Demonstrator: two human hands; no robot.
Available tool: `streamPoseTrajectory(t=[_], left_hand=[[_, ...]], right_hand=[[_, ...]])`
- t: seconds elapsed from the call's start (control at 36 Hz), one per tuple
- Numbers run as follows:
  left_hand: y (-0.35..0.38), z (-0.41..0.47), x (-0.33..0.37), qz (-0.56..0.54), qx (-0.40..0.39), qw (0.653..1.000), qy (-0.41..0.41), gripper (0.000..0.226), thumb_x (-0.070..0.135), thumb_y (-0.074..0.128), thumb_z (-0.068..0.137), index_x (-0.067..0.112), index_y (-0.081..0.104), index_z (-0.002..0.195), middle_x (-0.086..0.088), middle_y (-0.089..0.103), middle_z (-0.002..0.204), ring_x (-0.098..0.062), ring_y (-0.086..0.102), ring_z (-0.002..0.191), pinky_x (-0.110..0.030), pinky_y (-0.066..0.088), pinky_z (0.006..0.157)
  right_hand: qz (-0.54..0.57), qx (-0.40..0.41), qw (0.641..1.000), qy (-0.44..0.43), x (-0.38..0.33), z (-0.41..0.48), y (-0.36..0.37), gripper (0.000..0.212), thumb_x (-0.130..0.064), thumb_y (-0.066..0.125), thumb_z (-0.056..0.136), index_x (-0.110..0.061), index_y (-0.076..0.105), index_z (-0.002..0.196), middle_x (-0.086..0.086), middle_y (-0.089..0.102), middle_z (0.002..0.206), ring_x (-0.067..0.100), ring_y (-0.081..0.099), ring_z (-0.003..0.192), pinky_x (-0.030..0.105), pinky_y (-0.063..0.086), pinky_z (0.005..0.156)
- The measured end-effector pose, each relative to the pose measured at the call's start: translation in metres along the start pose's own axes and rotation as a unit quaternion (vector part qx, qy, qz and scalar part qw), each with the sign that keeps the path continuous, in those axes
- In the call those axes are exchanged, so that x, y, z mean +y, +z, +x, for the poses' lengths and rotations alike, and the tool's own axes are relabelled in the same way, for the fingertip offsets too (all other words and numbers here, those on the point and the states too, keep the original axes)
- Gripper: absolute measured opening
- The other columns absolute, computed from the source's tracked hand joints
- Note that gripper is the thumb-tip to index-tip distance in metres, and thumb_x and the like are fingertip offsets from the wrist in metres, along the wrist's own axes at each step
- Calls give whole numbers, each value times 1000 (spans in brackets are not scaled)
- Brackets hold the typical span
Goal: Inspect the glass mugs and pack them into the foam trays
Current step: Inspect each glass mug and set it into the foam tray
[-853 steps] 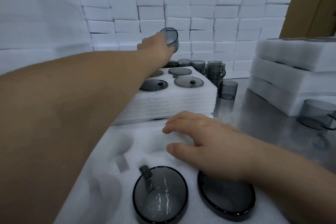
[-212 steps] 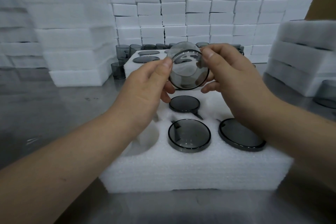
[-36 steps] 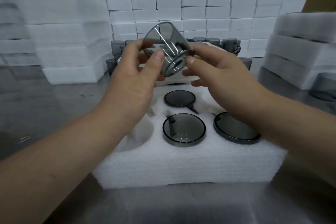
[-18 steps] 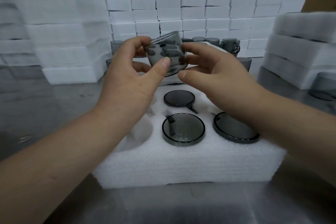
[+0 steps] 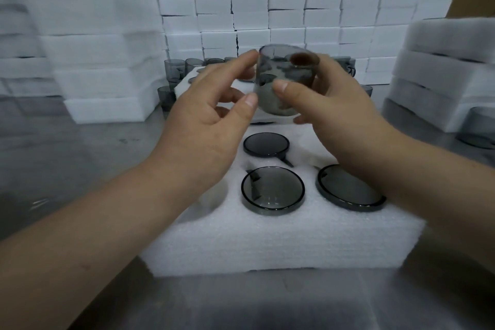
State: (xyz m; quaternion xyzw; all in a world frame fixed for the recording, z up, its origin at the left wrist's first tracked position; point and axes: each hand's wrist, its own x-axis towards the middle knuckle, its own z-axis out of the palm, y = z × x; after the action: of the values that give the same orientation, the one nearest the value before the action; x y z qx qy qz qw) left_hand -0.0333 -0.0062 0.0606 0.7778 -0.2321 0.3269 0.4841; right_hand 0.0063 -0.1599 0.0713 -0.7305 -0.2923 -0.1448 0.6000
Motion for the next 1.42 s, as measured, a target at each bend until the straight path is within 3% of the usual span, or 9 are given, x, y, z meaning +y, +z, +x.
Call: streamPoseTrajectory(t=[0.14,0.28,0.42,0.56,0.86,0.97,1.06,1.22,1.42], left_hand=[[0,1,-1,5,7,999,-51,34,31,51,80,52,42,105,21,52,106,9,53,81,-5,41,75],[1,-2,-6,99,-136,982,-89,27,48,52,85,56,49,111,32,47,114,18,45,102,-5,34,87],[2,-1,-7,188,-289,930,-127,65,72,49,65,51,46,126,32,29,141,12,28,126,-5,20,96],[3,2,-7,246,-354,893,-128,96,84,30,46,50,34,135,26,16,151,9,13,136,-20,11,112],[2,2,-9,237,-376,884,-145,101,86,30,43,52,26,138,29,10,150,12,4,135,-18,5,110],[2,1,-10,234,-363,888,-154,105,86,33,43,51,20,141,27,14,151,10,11,136,-21,11,113],[2,1,-10,232,-360,890,-155,106,87,35,44,51,15,142,26,17,151,8,15,136,-21,15,113],[2,3,-10,248,-372,883,-146,106,88,31,43,48,24,141,28,13,151,11,9,135,-20,9,112],[2,2,-10,243,-365,883,-168,119,93,36,40,46,6,145,29,12,150,13,11,129,-10,11,100]], right_hand=[[-14,109,994,-26,-2,0,-3,27,-49,56,73,-30,57,92,-15,65,93,-9,59,84,8,44,71],[-2,171,985,15,1,3,-7,39,-55,53,69,-29,54,97,-15,60,92,-12,53,72,13,39,65],[18,188,981,44,4,5,-8,65,-51,53,70,-32,40,131,-18,59,103,-10,56,82,16,38,68],[26,202,978,53,2,5,-9,56,-46,56,68,-37,45,123,-19,58,101,-1,60,88,19,39,64],[-16,149,984,92,-1,15,-32,50,-39,56,61,-23,55,109,-1,62,101,17,64,82,30,43,57],[-88,111,989,50,1,3,-33,30,-39,56,61,-36,54,91,-9,64,90,17,65,88,32,51,69],[-141,82,986,27,4,-8,-35,42,-46,54,58,-41,53,99,-16,63,96,6,63,89,24,47,74],[-145,28,989,15,15,-20,-39,37,-51,51,54,-59,49,89,-17,60,100,18,65,90,43,50,88],[-152,17,988,11,27,-21,-44,24,-41,61,63,-50,57,85,-32,62,85,-6,61,78,8,44,72]])
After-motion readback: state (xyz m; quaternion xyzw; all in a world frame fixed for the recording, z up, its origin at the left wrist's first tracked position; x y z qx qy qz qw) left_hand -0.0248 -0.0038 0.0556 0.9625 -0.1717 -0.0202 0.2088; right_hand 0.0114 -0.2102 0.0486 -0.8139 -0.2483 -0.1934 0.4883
